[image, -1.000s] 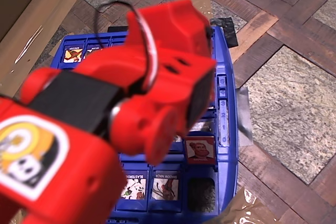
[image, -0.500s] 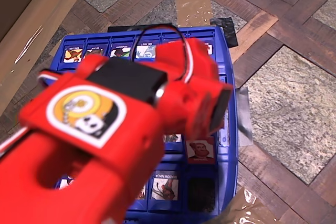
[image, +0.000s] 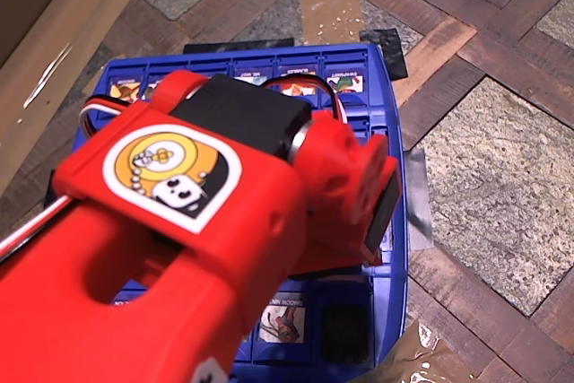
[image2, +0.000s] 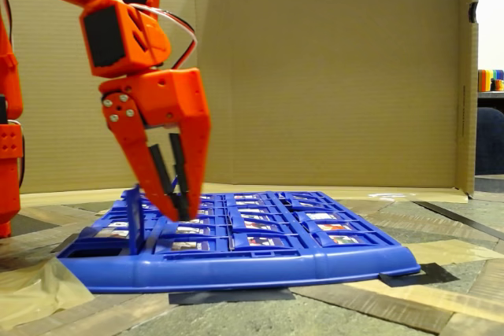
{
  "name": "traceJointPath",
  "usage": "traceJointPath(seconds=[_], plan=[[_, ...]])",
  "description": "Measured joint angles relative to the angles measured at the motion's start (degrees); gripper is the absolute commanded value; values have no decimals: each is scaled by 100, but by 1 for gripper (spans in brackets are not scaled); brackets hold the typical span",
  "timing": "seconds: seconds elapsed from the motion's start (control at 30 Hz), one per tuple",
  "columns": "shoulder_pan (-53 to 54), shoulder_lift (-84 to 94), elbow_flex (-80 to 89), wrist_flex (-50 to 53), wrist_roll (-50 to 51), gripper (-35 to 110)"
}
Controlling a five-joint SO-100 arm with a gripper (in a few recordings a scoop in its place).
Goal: Flip A5.
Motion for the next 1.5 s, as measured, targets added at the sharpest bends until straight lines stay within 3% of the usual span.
traceJointPath(seconds=[0.33, 1.0, 1.5], plan=[[9, 237, -18, 149, 26, 0], [-791, 3261, 1907, -4236, 1723, 0], [-1802, 6108, 3955, -6205, 2136, 0]])
